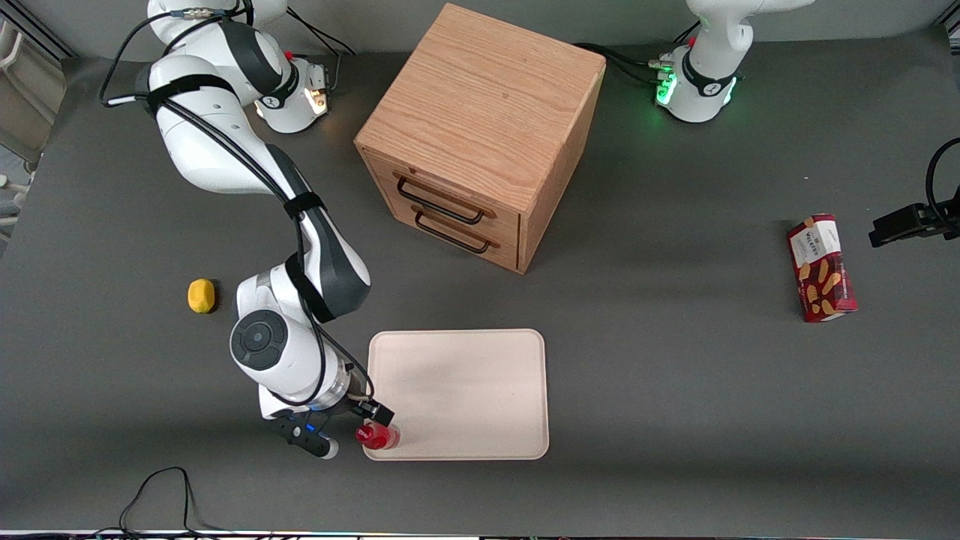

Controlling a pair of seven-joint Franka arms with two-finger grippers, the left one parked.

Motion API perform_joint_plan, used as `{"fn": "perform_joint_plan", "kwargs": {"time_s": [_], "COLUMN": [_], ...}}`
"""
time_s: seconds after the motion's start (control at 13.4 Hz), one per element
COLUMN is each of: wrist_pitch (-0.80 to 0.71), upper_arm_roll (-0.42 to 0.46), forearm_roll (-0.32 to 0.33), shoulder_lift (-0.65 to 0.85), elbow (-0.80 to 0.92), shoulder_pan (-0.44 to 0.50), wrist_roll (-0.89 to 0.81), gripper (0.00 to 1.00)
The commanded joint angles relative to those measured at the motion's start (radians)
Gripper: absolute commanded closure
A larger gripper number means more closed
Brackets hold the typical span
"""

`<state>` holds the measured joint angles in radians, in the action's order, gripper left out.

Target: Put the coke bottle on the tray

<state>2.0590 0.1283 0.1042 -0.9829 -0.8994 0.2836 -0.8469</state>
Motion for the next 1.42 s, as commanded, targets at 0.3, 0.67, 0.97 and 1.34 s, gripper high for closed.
{"fn": "perform_joint_plan", "kwargs": {"time_s": [0.3,0.67,0.97,1.34], "wrist_pitch": [-0.014,-0.100,-0.287,-0.324], "upper_arm_roll": [-0.004,-0.004,0.007,-0.006], "forearm_roll": [0.025,0.035,0.042,-0.095], "shoulder_lift": [-0.022,0.000,0.105,0.486], "elbow": [0.042,0.043,0.001,-0.471], "shoulder_pan": [0.012,0.016,0.009,-0.078], "wrist_roll": [-0.032,-0.031,0.070,0.326], "gripper": [0.00,0.00,0.00,0.00]}}
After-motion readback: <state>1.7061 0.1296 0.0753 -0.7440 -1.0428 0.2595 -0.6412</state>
